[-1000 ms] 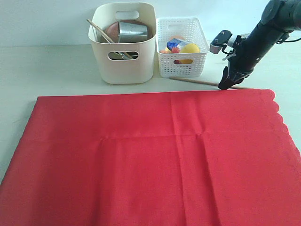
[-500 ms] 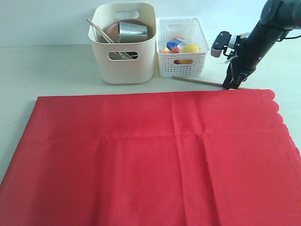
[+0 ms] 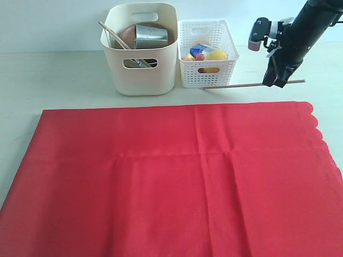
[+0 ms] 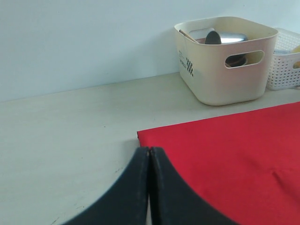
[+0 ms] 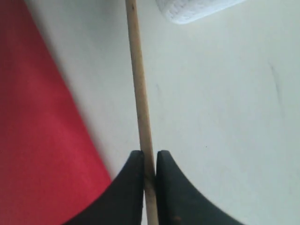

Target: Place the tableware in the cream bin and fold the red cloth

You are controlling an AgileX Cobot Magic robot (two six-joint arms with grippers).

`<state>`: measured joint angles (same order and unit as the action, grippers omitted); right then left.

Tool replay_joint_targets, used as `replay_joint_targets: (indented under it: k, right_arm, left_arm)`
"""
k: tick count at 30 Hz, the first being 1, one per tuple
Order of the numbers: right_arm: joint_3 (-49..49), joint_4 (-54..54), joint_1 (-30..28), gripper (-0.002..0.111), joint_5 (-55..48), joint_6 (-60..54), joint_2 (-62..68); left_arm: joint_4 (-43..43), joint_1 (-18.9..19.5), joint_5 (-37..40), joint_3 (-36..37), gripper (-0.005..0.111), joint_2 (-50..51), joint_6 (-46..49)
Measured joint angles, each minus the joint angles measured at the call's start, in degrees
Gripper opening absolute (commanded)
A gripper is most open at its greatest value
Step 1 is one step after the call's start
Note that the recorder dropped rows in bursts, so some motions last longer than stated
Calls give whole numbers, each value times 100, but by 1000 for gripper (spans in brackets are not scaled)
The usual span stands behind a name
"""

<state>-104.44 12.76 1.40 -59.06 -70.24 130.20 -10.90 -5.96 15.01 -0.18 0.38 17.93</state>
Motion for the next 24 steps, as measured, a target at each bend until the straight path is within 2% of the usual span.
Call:
replay_joint_targets:
  k: [6, 11, 24]
  right_arm:
    - [0, 64, 0, 0, -440, -217, -281]
    - [0, 616, 0, 0, -992, -432, -307]
    - [0, 1132, 0, 0, -1065, -53, -406]
  left_arm:
    - [0, 0, 0, 0, 2, 0, 0]
    - [0, 0, 0, 0, 2, 0, 0]
    - [0, 0, 0, 0, 2, 0, 0]
